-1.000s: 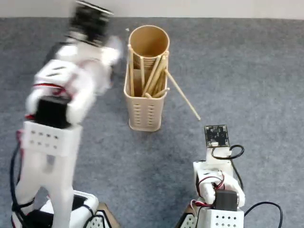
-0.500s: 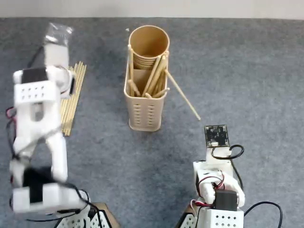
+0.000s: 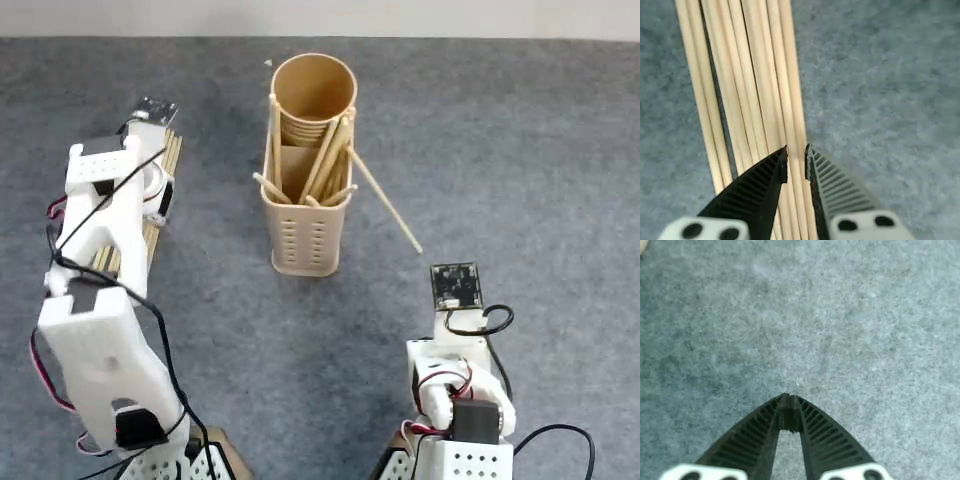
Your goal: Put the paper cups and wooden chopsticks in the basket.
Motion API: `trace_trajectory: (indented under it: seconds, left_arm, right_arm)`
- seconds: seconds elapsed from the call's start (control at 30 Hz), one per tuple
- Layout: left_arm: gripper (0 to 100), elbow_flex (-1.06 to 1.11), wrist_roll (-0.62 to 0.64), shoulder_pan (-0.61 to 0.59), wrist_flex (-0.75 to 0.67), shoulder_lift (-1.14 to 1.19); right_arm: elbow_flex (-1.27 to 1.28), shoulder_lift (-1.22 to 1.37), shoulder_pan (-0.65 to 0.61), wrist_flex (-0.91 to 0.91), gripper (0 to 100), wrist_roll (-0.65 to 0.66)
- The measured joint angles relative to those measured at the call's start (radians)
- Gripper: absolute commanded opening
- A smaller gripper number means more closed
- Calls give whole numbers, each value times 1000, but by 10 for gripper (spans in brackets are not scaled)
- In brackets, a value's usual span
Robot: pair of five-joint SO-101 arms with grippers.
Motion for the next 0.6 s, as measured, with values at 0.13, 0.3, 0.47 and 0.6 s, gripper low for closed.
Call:
trace_trajectory:
  seconds: [0.13,0.3,0.47,0.6]
  left_arm:
    - [98,-86,2,-17,0,100]
    - [95,-181,2,-29,51,189]
    - [13,-292,-32,-29,126,272]
    - [5,-417,-38,-26,233,333]
  right_arm:
    - [0,0,0,0,6,0]
    - [0,0,0,0,6,0]
    - [0,0,0,0,6,0]
    - [0,0,0,0,6,0]
